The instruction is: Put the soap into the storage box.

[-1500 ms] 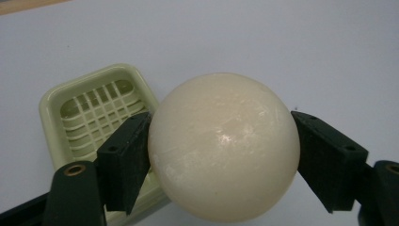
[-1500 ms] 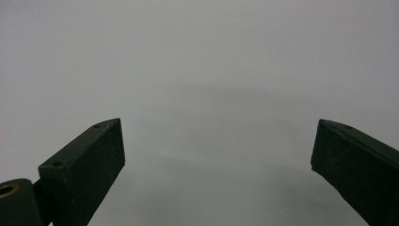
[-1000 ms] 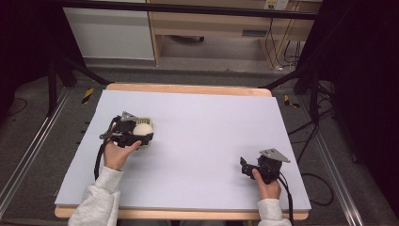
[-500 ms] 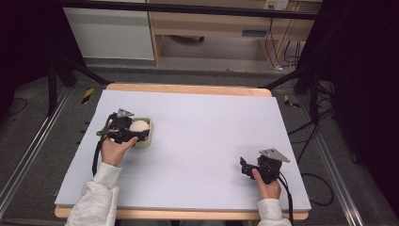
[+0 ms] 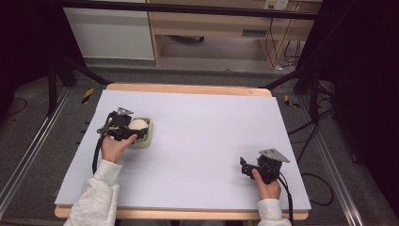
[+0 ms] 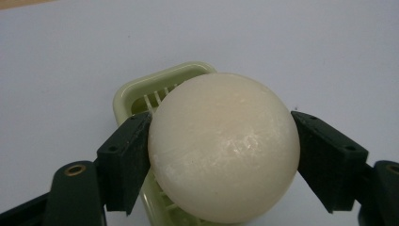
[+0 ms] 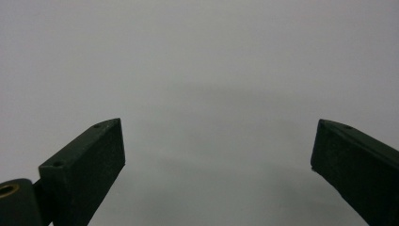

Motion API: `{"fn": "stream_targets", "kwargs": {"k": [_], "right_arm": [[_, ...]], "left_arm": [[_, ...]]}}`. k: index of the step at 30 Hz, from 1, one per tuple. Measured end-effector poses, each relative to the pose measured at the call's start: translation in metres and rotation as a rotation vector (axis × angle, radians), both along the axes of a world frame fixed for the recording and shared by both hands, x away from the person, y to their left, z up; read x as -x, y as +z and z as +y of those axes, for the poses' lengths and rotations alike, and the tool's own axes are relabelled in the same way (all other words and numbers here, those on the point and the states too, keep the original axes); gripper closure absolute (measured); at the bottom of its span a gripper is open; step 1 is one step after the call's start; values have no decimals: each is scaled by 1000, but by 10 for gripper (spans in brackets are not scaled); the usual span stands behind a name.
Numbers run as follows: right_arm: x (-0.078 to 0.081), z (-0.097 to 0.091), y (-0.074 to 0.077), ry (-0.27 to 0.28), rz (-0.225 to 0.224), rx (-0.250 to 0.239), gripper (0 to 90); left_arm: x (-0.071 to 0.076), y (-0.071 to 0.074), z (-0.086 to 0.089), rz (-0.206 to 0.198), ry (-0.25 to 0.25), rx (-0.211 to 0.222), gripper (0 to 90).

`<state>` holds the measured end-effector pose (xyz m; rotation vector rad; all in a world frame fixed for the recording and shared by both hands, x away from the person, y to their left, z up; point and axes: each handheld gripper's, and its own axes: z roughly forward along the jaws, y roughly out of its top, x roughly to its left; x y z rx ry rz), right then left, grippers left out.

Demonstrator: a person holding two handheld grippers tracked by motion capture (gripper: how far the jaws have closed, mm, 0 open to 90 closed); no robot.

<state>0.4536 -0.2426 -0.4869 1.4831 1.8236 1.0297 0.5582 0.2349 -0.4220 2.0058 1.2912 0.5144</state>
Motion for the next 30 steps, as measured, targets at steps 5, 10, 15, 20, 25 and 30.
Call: {"fn": "stream_targets", "kwargs": {"k": [5,10,15,20,25,30], "right_arm": [[0,0,0,0,-1,2,38],[0,0,0,0,0,2,38],[0,0,0,1,2,1,38],[0,0,0,1,1,2,38],[0,0,0,1,-1,3,38],[0,0,0,0,-1,3,38]], "left_arm": [[-2,-2,1,-1,3,1,242],[-5,-6,3,11,3,-14,242],[-5,-8,2,11,5,-14,242],[-7,-11,3,24,3,-27,242],[-8,-13,3,35,-1,-35,242],[-9,-15,1,42,1,-43,242]]}}
